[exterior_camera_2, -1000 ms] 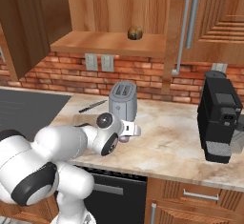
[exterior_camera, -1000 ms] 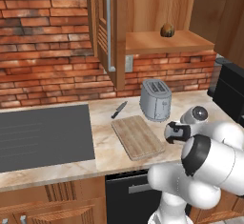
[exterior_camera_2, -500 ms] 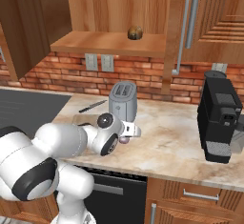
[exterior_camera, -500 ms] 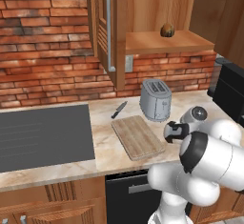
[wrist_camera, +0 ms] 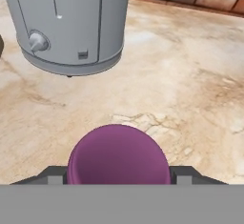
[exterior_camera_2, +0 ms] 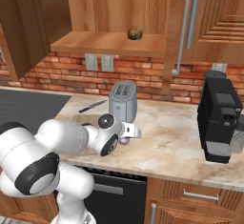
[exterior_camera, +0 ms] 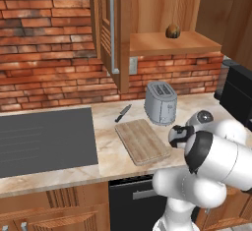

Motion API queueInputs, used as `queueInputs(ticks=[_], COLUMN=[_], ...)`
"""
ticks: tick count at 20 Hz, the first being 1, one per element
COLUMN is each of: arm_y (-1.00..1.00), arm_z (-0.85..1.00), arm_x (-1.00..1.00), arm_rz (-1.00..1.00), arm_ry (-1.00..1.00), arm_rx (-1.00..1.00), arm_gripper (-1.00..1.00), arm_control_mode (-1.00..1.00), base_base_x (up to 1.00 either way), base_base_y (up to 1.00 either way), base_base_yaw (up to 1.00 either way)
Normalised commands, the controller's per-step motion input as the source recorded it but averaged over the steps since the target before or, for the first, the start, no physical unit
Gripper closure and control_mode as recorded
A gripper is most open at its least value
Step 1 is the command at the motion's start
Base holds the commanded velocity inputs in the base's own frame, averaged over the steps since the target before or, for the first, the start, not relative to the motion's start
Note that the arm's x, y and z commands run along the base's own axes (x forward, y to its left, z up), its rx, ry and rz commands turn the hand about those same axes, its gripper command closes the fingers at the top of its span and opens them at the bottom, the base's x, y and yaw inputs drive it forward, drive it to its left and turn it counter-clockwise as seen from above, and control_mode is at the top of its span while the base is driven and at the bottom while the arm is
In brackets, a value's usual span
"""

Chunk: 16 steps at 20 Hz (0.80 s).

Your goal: Pick the bread, place it on the cutting board, pick the jam, place it on the counter, and close the cabinet.

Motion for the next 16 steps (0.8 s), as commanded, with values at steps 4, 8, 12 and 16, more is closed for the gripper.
queueInputs(ticks=[4,8,12,16], arm_y=[0.0,0.0,0.0,0.0], arm_z=[-0.14,-0.1,-0.11,-0.12], arm_x=[0.0,0.0,0.0,0.0], arm_rz=[0.0,0.0,0.0,0.0], arm_ry=[0.0,0.0,0.0,0.0], arm_rx=[0.0,0.0,0.0,0.0], arm_gripper=[1.0,1.0,1.0,1.0], arm_control_mode=[-1.0,-1.0,-1.0,-1.0], base_base_x=[0.0,0.0,0.0,0.0], base_base_y=[0.0,0.0,0.0,0.0], base_base_yaw=[0.0,0.0,0.0,0.0])
